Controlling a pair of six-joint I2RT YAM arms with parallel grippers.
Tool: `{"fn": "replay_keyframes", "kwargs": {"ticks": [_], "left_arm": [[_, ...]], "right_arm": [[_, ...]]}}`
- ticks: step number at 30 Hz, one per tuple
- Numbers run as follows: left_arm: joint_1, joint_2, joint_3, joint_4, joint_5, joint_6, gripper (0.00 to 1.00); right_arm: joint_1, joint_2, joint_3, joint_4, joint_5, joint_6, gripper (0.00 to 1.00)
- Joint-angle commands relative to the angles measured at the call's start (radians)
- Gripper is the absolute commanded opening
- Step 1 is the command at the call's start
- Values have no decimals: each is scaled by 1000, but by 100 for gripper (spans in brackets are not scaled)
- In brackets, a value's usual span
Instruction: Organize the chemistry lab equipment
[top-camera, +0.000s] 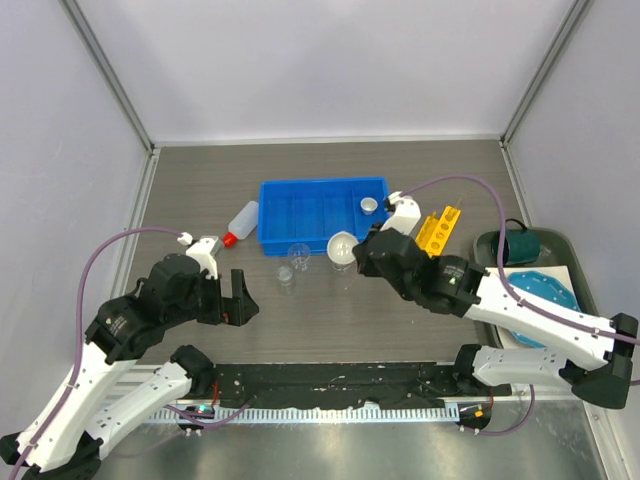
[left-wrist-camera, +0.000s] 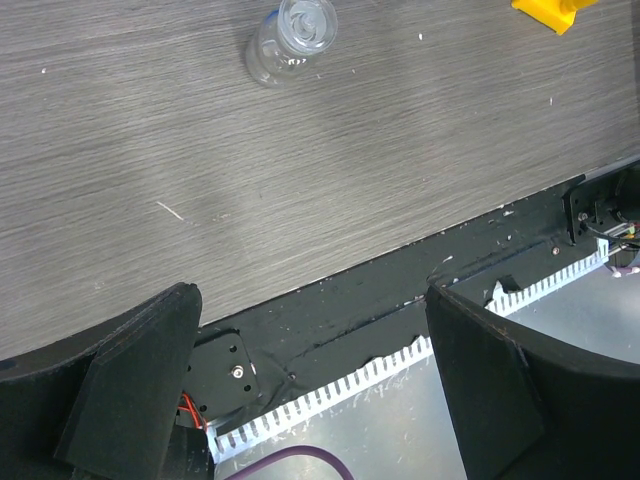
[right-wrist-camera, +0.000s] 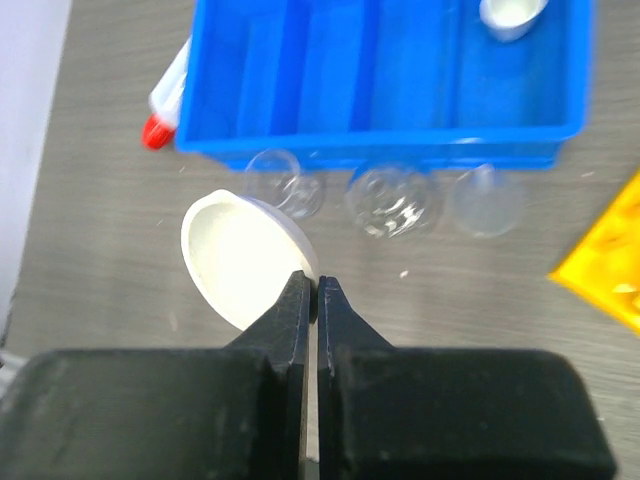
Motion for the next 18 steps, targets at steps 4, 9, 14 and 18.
{"fn": "replay_keyframes", "kwargs": {"ticks": [4, 9, 14, 18], "left_arm": [[4, -2, 36, 26, -1, -8, 100], [4, 0, 38, 19, -6, -5, 100], [4, -5, 43, 5, -10, 3, 100], [4, -13, 43, -1, -12, 6, 100]], "right_arm": [[-215, 64, 130, -177, 6, -182, 1], [-409, 182, 213, -133, -108, -267, 1], [-492, 370, 326, -125, -155, -321, 1], [-521, 484, 403, -125, -180, -353, 1]]}}
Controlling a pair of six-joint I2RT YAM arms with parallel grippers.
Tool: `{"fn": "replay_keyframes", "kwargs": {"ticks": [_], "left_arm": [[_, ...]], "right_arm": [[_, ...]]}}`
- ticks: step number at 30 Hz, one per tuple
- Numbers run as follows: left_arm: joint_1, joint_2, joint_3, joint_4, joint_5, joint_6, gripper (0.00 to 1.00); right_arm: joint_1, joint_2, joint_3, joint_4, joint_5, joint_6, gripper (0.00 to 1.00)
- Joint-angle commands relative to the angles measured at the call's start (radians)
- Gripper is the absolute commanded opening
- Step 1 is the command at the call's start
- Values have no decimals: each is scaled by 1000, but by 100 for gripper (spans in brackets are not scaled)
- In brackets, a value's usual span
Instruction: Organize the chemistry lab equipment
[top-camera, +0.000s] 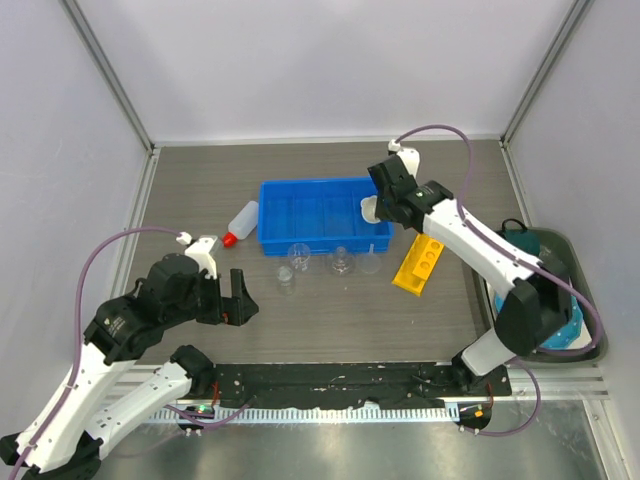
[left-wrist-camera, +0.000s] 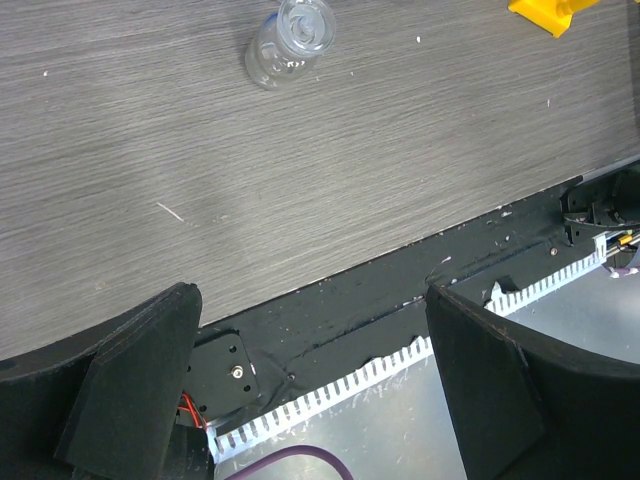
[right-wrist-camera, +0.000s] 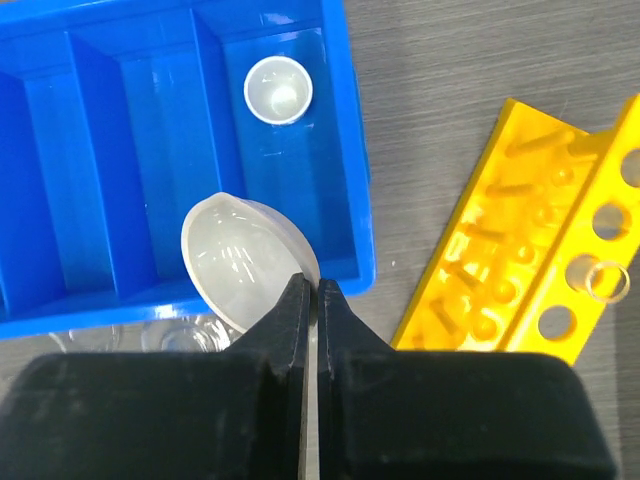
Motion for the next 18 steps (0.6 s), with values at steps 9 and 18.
{"fn": "replay_keyframes", "kwargs": {"ticks": [9, 18], "left_arm": [[4, -35, 15, -3, -9, 4, 100], [4, -52, -29, 11, -3, -2, 100]], "right_arm": [[-66, 288, 251, -42, -74, -119, 1], [-69, 362, 260, -54, -72, -173, 1]]}}
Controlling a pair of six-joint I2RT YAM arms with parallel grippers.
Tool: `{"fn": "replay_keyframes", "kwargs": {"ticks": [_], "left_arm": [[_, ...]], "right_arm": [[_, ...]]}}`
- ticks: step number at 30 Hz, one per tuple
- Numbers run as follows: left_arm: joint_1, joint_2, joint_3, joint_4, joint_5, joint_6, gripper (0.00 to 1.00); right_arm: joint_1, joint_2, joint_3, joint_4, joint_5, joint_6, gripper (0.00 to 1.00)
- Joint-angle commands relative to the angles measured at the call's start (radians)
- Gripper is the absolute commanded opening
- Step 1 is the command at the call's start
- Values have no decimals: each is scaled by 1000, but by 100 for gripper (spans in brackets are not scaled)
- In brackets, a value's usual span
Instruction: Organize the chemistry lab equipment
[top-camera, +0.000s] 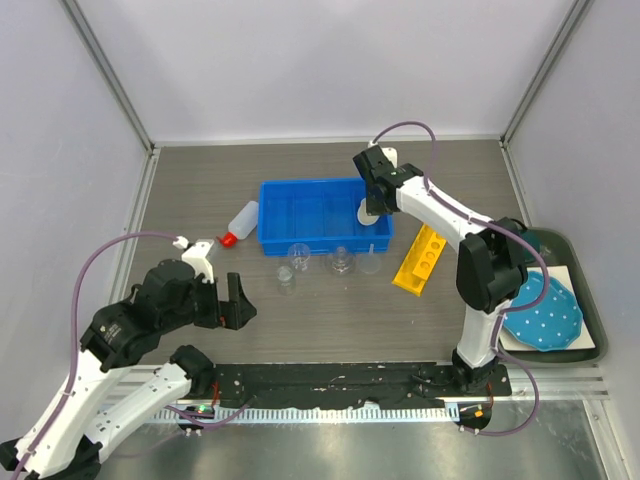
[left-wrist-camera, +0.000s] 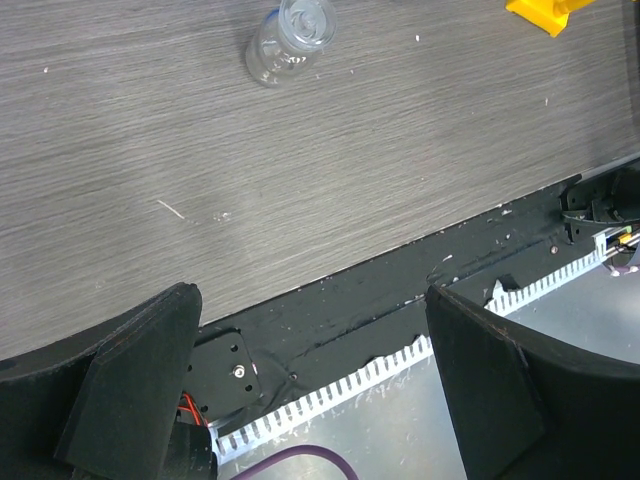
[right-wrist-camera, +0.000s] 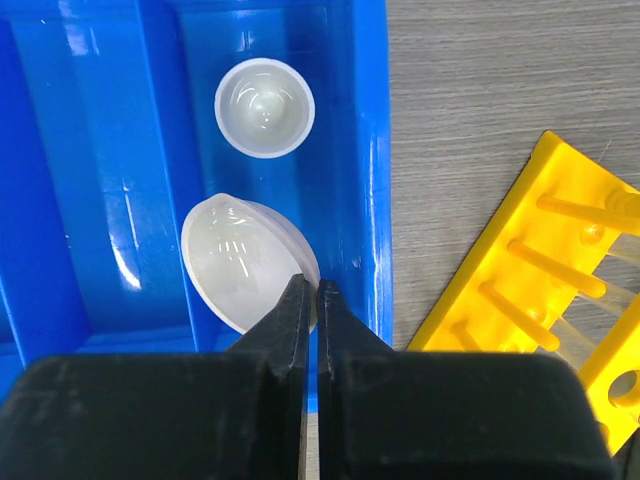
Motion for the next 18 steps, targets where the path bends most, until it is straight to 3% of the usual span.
{"fn": "replay_keyframes", "kwargs": {"ticks": [1, 18], "left_arm": [[4, -6, -11, 18, -3, -1, 100], [4, 20, 7, 27, -2, -4, 100]], "right_arm": [[-2, 13, 38, -6, -3, -44, 1], [-1, 112, -81, 71, -76, -71, 1]]}}
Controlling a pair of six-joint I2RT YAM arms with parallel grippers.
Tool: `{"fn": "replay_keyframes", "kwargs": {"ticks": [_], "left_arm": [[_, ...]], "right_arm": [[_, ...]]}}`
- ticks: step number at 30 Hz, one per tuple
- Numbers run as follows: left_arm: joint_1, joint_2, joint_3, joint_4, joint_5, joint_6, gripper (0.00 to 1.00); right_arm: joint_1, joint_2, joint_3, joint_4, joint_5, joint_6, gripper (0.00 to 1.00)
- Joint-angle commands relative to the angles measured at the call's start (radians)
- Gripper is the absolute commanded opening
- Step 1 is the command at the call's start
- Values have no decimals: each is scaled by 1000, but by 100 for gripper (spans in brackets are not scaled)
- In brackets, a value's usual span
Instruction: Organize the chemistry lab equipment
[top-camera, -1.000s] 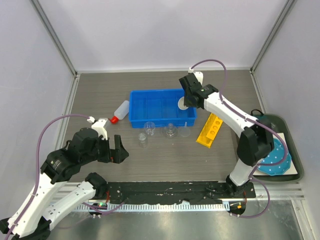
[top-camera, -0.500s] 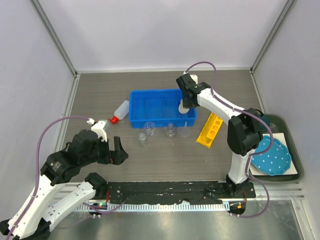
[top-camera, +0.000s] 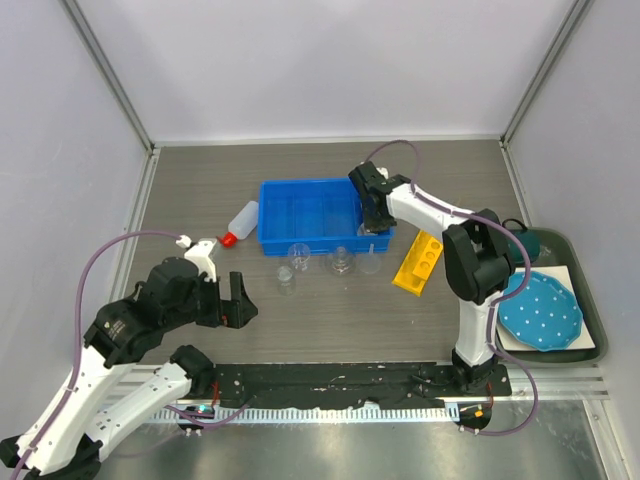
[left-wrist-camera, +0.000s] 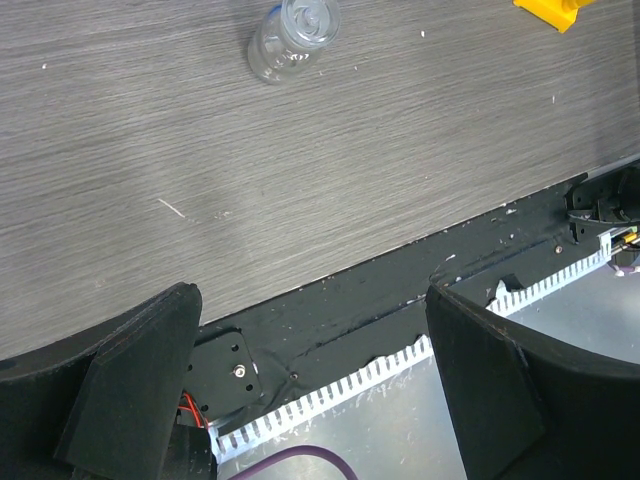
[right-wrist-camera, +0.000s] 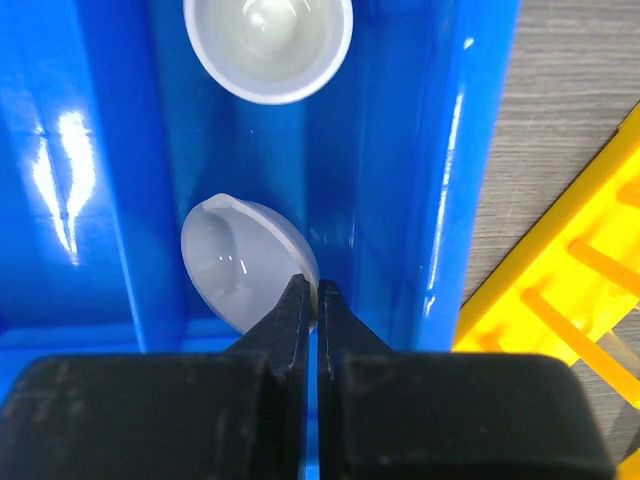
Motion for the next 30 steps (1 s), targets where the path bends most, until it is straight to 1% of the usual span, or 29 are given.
{"fn": "replay_keyframes", "kwargs": {"ticks": [1, 8, 10, 11, 13, 17, 22, 30], "left_arm": [[4, 4, 20, 17, -7, -4, 100], [4, 18, 32, 14, -8, -6, 100], [4, 22, 32, 18, -5, -6, 100], [4, 24, 31, 18, -5, -7, 100], [4, 30, 31, 21, -2, -7, 100], [4, 36, 35, 23, -2, -7, 100], [4, 42, 38, 23, -7, -6, 100], [4, 45, 44, 24, -8, -2, 100]], "right_arm": [[-2, 24, -32, 54, -15, -12, 1], [-2, 45, -59, 65, 31, -14, 1], [-2, 42, -63, 63, 41, -17, 7], [-2, 39, -63, 63, 44, -17, 14], [-2, 32, -60, 59, 50, -15, 23], [-1, -2, -45, 39, 60, -14, 30], [-1, -39, 13, -2, 68, -15, 32], [6, -114, 121, -90, 97, -24, 33]]}}
